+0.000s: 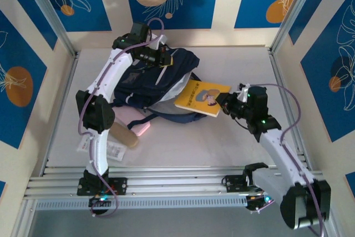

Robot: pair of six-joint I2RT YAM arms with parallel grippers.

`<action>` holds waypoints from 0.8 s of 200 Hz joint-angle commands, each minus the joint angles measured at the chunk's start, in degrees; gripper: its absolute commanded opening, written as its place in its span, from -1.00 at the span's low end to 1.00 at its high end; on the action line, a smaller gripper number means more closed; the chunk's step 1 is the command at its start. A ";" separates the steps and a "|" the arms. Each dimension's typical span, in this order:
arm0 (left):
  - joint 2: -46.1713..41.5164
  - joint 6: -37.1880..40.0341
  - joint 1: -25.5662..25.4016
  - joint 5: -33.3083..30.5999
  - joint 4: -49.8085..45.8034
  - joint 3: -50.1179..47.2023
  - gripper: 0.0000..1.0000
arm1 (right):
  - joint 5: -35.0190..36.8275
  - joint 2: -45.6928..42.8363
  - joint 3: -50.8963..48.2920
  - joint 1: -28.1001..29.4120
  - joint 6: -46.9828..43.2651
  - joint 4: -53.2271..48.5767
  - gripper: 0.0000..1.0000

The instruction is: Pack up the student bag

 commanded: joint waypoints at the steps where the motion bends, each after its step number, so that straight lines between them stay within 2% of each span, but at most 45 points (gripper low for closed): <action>1: -4.27 -2.26 0.80 7.22 4.20 4.58 -1.00 | -3.65 5.15 2.33 3.13 4.07 14.41 -1.00; 52: -4.76 -3.50 0.96 8.46 5.04 4.53 -1.00 | 11.17 17.52 6.86 10.90 5.44 26.21 -1.00; 105: -5.14 -5.48 0.92 10.08 6.88 3.29 -1.00 | 10.61 32.27 14.60 11.29 9.80 31.50 -1.00; 160: -4.91 -7.39 0.75 11.90 9.36 2.82 -1.00 | 16.07 49.12 26.55 12.88 14.01 31.53 -1.00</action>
